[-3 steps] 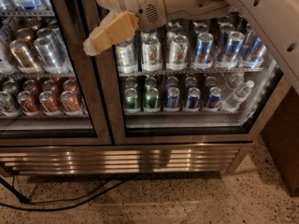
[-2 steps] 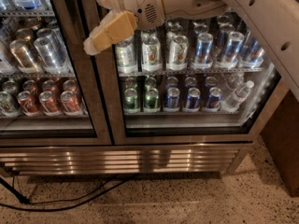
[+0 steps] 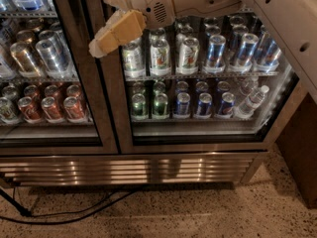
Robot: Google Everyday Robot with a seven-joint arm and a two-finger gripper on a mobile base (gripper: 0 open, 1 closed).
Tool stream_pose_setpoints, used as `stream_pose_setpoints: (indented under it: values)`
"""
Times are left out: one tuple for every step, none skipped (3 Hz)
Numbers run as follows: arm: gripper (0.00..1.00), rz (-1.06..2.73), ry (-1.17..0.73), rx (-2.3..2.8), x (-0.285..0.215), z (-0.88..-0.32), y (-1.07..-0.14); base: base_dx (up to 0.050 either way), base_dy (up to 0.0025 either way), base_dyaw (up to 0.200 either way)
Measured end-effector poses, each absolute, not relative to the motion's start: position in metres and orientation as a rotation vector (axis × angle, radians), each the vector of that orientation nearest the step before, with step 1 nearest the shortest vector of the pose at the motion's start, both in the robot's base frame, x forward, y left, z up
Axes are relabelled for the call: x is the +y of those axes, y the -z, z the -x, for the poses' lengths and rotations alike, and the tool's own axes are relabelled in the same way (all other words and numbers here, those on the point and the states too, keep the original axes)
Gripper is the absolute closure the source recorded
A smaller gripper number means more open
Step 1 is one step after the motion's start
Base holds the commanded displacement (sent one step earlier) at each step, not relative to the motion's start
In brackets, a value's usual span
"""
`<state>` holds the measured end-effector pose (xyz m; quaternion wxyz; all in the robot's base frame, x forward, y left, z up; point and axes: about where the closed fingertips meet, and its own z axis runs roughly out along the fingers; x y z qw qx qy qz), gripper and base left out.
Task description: Open right fridge door
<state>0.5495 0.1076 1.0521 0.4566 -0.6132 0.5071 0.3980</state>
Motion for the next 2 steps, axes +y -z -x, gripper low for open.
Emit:
stream_pose_setpoints:
  values:
    - [0.00,1.516,-0.976,1.247,0.108,-0.549,-1.053,0.000,0.00000,0.000]
    - [0.00,1.541,-1.007,1.204,0.130,-0.550,-1.054,0.000,0.00000,0.000]
